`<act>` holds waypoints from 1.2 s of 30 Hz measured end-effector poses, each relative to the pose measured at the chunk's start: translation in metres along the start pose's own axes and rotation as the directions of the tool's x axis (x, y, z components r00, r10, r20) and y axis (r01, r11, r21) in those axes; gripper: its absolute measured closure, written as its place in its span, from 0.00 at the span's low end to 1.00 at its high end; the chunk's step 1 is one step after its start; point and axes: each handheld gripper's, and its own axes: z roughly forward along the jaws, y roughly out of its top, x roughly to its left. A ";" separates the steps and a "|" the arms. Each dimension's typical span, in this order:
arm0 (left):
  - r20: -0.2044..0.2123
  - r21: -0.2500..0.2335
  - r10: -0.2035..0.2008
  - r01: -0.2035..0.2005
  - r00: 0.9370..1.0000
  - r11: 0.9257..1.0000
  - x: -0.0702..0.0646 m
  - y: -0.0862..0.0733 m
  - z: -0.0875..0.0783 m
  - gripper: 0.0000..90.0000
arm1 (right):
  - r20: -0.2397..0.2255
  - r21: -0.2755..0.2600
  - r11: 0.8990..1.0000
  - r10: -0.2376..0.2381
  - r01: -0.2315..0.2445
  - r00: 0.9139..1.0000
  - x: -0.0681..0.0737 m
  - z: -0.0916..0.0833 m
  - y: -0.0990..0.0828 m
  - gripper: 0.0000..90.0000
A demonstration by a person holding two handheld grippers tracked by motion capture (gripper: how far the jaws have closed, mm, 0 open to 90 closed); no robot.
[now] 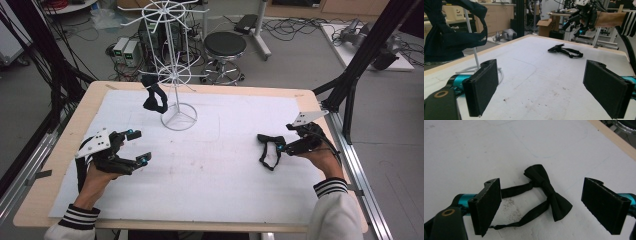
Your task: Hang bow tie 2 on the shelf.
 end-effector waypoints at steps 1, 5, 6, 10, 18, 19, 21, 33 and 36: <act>0.001 -0.001 0.000 0.000 1.000 1.000 0.000 0.000 0.000 0.15 | -0.004 0.008 1.000 0.005 -0.005 1.000 -0.002 0.002 0.000 0.18; 0.002 -0.005 -0.003 0.003 1.000 1.000 0.001 0.000 -0.001 0.15 | -0.032 0.047 0.999 0.000 0.001 0.999 -0.011 0.010 -0.001 0.20; 0.001 -0.004 -0.003 0.003 1.000 1.000 0.001 0.000 -0.001 0.15 | -0.034 0.060 0.998 -0.003 0.005 0.999 -0.013 0.012 -0.001 0.20; 0.001 0.000 -0.006 0.006 1.000 1.000 0.001 0.000 0.000 0.15 | -0.040 0.083 0.997 -0.002 0.006 0.999 -0.019 0.018 0.000 0.20; 0.001 0.005 -0.006 0.006 1.000 1.000 0.001 -0.001 0.001 0.15 | -0.043 0.103 0.994 0.037 -0.032 0.998 -0.030 0.025 -0.006 0.20; 0.003 0.007 -0.006 0.006 1.000 1.000 0.001 -0.001 0.001 0.15 | -0.040 0.107 0.994 0.039 -0.035 0.998 -0.031 0.026 -0.007 0.21; 0.003 0.010 -0.007 0.007 1.000 1.000 0.001 -0.001 0.001 0.15 | -0.042 0.132 0.991 0.041 -0.036 0.998 -0.032 0.028 -0.008 0.22; 0.010 0.013 -0.017 0.017 1.000 1.000 0.001 -0.002 0.003 0.15 | -0.016 0.190 0.981 0.037 -0.033 0.999 -0.036 0.036 -0.007 0.22; 0.013 0.013 -0.020 0.020 1.000 1.000 0.001 -0.002 0.003 0.15 | -0.015 0.207 0.978 0.032 -0.028 0.999 -0.036 0.039 -0.008 0.23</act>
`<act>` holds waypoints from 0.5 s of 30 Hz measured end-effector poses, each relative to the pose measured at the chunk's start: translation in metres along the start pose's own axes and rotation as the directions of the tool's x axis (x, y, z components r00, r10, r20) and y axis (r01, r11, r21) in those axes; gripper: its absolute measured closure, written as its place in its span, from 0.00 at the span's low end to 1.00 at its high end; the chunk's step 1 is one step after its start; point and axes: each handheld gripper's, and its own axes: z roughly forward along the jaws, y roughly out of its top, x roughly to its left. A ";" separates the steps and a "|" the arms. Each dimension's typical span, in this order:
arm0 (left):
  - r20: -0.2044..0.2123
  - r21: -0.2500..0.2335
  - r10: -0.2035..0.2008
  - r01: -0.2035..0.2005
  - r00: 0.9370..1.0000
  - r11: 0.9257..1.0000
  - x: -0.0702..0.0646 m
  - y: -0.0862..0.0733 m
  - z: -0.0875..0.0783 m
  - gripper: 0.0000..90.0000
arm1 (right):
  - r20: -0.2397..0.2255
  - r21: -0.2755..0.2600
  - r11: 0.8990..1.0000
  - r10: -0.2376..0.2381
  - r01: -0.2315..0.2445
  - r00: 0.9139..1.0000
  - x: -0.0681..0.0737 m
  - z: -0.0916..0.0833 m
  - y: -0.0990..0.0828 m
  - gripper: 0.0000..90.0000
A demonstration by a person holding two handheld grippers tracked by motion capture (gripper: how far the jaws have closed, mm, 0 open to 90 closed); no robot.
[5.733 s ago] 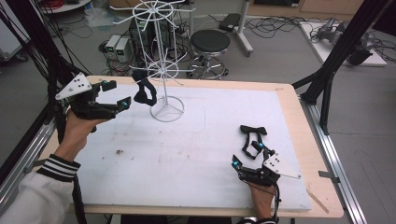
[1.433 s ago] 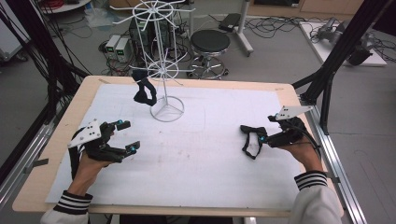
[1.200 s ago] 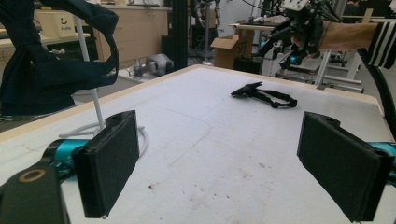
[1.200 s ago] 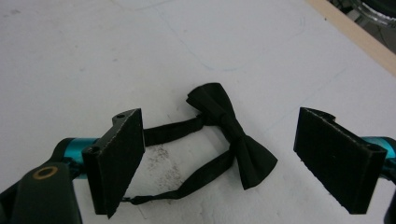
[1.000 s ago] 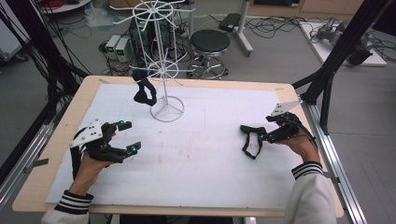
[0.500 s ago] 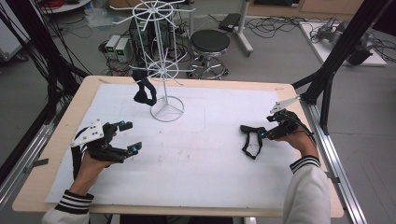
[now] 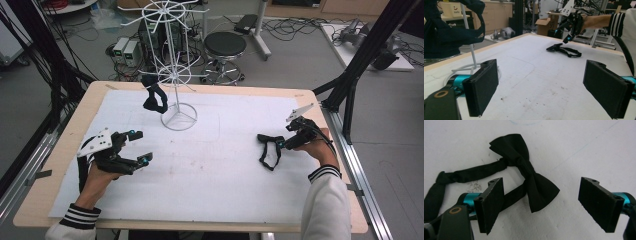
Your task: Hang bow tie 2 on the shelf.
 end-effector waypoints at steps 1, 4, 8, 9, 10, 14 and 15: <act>0.000 0.000 0.000 0.000 1.000 1.000 0.000 0.000 0.000 0.15 | -0.004 0.007 1.000 0.000 0.000 1.000 0.000 0.001 0.000 0.26; -0.001 -0.002 -0.006 0.006 1.000 1.000 -0.001 0.000 0.000 0.15 | -0.016 0.015 1.000 0.000 0.000 1.000 0.000 0.003 0.000 0.29; 0.000 -0.004 -0.008 0.008 1.000 1.000 -0.001 0.000 -0.001 0.15 | -0.009 0.030 1.000 0.003 -0.003 1.000 -0.002 0.008 0.000 0.32; 0.000 -0.002 -0.008 0.008 1.000 1.000 -0.001 -0.001 0.000 0.15 | -0.008 0.037 0.999 0.004 -0.003 1.000 -0.002 0.010 -0.001 0.35; 0.000 -0.002 -0.008 0.008 1.000 1.000 -0.001 -0.001 0.000 0.15 | -0.015 0.044 0.999 0.007 -0.006 1.000 -0.002 0.011 -0.001 0.38; -0.002 -0.001 -0.008 0.008 1.000 1.000 0.000 -0.001 0.000 0.15 | -0.020 0.073 0.997 -0.021 0.023 1.000 -0.002 0.016 0.000 0.43; -0.001 -0.001 -0.008 0.008 1.000 1.000 0.000 -0.001 0.000 0.15 | -0.017 0.078 0.997 -0.014 0.015 1.000 -0.003 0.017 0.000 0.45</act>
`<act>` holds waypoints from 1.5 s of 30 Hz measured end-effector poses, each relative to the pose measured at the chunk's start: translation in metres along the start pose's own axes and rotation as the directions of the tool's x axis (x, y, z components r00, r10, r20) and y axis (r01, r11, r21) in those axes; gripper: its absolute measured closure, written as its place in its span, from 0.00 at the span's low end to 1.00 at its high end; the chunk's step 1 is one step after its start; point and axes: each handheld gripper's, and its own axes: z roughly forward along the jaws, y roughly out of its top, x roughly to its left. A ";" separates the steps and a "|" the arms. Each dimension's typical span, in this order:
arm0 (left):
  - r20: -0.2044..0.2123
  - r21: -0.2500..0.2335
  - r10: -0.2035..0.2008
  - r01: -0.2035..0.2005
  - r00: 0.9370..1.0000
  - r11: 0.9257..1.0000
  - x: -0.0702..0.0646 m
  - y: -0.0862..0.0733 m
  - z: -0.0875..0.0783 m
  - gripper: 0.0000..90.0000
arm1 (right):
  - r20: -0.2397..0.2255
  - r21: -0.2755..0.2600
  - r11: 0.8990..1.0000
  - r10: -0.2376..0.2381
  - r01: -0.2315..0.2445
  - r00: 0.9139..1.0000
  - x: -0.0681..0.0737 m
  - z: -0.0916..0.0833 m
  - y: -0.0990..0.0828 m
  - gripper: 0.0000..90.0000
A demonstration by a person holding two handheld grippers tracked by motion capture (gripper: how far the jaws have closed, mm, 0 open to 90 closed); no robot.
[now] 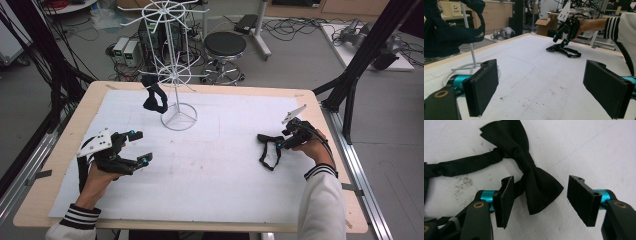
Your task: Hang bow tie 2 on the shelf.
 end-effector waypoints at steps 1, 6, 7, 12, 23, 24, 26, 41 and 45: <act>0.000 0.000 -0.001 0.001 1.000 1.000 0.000 0.000 0.000 0.15 | 0.001 0.008 1.000 0.004 -0.004 1.000 0.000 0.001 0.000 0.48; 0.001 0.000 0.000 0.000 1.000 1.000 0.000 0.000 0.000 0.15 | -0.021 0.037 0.999 -0.001 0.001 1.000 -0.001 0.005 0.000 0.59; 0.002 -0.002 -0.001 0.001 1.000 1.000 -0.001 0.000 0.000 0.15 | -0.021 0.039 0.999 0.006 -0.005 1.000 0.000 0.004 0.000 0.62; 0.006 0.003 0.000 -0.001 1.000 1.000 -0.001 0.000 0.000 0.15 | -0.032 0.050 0.999 -0.004 0.005 0.999 0.001 0.003 0.001 0.82; 0.006 0.000 0.002 -0.002 1.000 1.000 -0.001 0.000 0.000 0.15 | -0.033 0.063 0.998 -0.007 0.009 0.999 0.004 0.001 0.003 0.95; 0.006 0.000 0.002 -0.002 1.000 1.000 -0.001 0.000 0.000 0.15 | -0.035 0.058 0.998 -0.005 0.007 0.999 0.004 0.001 0.004 0.95; 0.009 0.000 0.002 -0.002 1.000 1.000 -0.002 0.000 0.000 0.15 | -0.033 0.046 0.999 -0.008 0.010 0.999 0.004 0.000 0.004 0.95; 0.012 0.004 0.011 -0.011 1.000 1.000 -0.004 0.002 0.002 0.15 | -0.059 -0.058 0.997 -0.045 0.041 0.997 0.019 -0.018 0.014 0.95; 0.015 0.005 0.015 -0.015 1.000 1.000 -0.004 0.002 0.002 0.15 | -0.062 -0.085 0.995 -0.060 0.055 0.996 0.025 -0.023 0.017 0.95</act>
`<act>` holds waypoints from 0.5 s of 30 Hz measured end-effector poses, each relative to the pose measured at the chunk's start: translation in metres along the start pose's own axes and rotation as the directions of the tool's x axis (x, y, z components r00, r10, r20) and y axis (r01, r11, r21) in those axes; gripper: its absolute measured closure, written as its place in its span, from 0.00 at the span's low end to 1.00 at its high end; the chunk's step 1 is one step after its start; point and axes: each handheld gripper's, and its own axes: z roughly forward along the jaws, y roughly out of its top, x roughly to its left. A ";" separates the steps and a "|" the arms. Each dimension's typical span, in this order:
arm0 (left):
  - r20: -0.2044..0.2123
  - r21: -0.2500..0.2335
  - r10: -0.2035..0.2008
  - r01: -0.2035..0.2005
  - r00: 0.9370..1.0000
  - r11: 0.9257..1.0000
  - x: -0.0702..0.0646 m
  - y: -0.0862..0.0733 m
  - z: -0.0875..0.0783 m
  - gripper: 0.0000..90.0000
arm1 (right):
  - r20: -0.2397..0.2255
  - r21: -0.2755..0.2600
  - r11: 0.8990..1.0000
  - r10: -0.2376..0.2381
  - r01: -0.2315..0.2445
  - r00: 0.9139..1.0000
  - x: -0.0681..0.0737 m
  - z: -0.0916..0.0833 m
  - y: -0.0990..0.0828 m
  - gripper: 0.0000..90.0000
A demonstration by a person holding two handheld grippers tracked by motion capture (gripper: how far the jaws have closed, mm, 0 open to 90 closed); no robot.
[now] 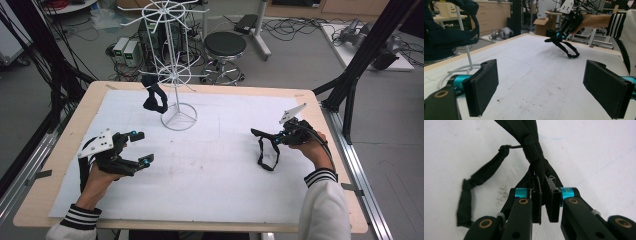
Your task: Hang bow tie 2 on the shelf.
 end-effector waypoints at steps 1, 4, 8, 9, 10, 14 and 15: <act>0.004 -0.002 -0.003 0.003 1.000 1.000 0.000 0.000 0.000 0.15 | -0.004 -0.009 1.000 -0.001 0.000 1.000 0.002 -0.001 0.001 0.95; 0.004 -0.007 -0.004 0.004 1.000 1.000 -0.001 0.001 0.000 0.15 | -0.006 -0.031 0.999 -0.013 0.013 1.000 0.005 -0.006 0.003 0.95; 0.003 -0.013 0.002 -0.002 1.000 1.000 -0.001 0.005 0.000 0.15 | -0.018 -0.069 0.998 -0.004 0.003 1.000 0.012 -0.014 0.006 0.95; 0.003 -0.017 0.000 0.000 1.000 1.000 -0.002 0.006 0.001 0.15 | -0.019 -0.085 0.996 -0.007 0.006 1.000 0.014 -0.015 0.007 0.95; 0.004 -0.017 0.003 -0.003 1.000 1.000 -0.002 0.006 0.002 0.15 | -0.022 -0.100 0.995 -0.009 0.007 1.000 0.015 -0.017 0.008 0.95; 0.007 -0.013 0.009 -0.008 1.000 1.000 -0.002 0.007 0.003 0.15 | -0.034 -0.141 0.990 -0.008 0.004 0.999 0.023 -0.023 0.013 0.95; 0.010 -0.011 0.009 -0.009 1.000 1.000 -0.003 0.007 0.004 0.15 | -0.035 -0.147 0.989 -0.016 0.011 0.999 0.025 -0.024 0.014 0.95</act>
